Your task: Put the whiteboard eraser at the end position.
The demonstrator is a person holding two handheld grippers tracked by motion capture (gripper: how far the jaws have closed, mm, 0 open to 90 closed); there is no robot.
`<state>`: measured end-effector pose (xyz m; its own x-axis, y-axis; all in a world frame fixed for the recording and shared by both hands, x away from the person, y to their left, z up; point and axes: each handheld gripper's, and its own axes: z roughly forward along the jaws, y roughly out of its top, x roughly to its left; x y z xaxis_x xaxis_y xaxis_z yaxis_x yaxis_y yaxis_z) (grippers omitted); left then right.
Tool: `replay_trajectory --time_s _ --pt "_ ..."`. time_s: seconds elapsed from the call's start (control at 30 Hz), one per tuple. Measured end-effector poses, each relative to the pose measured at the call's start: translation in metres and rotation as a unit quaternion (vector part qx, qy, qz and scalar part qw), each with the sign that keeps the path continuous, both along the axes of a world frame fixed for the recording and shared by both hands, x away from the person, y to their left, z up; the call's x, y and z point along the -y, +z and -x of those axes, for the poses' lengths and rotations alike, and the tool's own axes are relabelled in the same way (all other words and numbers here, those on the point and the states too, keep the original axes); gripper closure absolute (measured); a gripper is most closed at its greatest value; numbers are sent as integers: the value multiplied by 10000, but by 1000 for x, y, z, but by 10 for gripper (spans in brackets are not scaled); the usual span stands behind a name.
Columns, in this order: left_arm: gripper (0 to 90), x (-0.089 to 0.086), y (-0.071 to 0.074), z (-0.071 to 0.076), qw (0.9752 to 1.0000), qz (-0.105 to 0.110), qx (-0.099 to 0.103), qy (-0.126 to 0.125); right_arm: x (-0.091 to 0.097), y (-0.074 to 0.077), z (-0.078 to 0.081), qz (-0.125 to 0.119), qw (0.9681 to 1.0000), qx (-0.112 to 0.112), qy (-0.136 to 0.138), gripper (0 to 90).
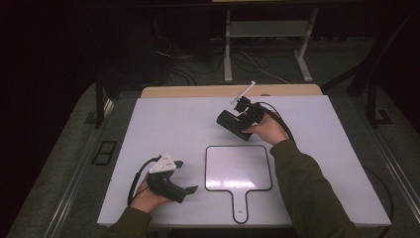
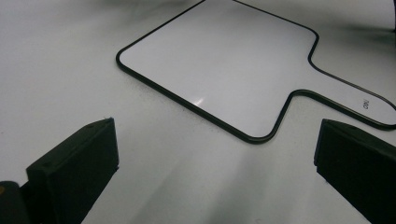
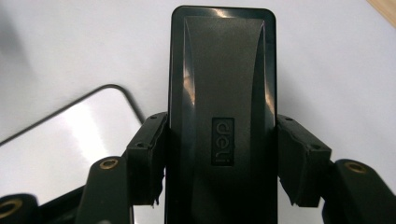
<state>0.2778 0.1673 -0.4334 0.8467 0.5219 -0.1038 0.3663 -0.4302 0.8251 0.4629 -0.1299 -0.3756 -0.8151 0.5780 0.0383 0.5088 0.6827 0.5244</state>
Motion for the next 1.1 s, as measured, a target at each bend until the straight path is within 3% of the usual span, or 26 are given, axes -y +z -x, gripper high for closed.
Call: replay_trajectory --time_s 0.37,0.7,1.1 --pt "0 2 -1 0 10000 -38 -9 19 4 -15 -27 96 9993 9 -362 387" --pt "0 1 0 1 10000 -10 6 14 6 -35 -46 184 9981 -125 -579 387" --pt "0 0 1 1 10000 -5 4 33 -2 -50 -51 338 9985 -28 -430 386"
